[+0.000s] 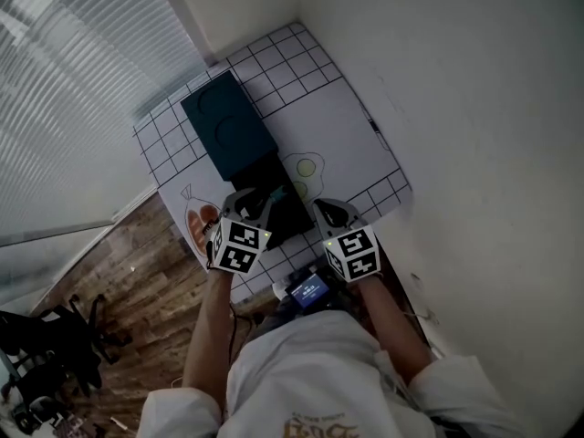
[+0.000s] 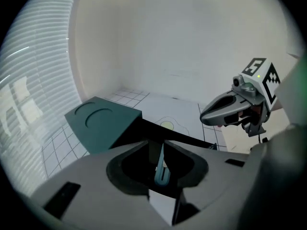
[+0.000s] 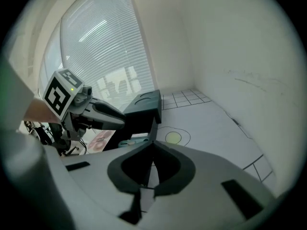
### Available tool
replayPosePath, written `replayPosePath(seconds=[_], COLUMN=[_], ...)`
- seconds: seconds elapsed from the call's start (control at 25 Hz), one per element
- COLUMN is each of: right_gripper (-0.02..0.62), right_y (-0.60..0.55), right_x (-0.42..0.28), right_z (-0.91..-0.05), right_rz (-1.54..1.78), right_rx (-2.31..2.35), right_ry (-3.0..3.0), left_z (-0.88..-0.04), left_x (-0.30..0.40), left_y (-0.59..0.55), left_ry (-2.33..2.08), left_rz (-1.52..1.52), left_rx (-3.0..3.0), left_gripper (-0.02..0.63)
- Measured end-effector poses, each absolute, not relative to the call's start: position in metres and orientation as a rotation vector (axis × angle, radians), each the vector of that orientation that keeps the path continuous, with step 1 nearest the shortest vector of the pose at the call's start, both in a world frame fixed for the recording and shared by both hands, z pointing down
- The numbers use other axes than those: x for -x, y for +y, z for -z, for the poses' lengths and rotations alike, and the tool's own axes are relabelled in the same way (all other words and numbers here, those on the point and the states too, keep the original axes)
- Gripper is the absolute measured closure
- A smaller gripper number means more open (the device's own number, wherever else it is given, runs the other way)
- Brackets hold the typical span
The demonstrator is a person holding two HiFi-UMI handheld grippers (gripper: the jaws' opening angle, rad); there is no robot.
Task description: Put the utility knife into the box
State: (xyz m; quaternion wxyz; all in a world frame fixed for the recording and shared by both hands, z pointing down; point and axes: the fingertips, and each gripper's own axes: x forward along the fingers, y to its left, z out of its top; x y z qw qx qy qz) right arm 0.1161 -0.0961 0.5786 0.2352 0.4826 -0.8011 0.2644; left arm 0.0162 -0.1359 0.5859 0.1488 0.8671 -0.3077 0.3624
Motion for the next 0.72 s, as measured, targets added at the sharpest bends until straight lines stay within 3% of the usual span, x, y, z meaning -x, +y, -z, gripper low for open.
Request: replayPosePath(seconds=[0.24,0.72], right_gripper=[0.588,0.589], right_y=[-0.079,-0.038], right_x=[-0.107,-0.089], right_z=[-0.559,-0.504], right_rz=[-0.675,-0.523], right_rx=[-1.343,-1.503], right_ry=[-2.214,-2.266], left_z=[-0.544,-0.477], left_x=[0.004,0.047], left_y=[-0.136,-0.073], left_ry=[-1.128,-1.267], left_rz=[-0.804,-0.526], left_rx=[-2.500,-2.553], left_gripper=[0.595,0.598])
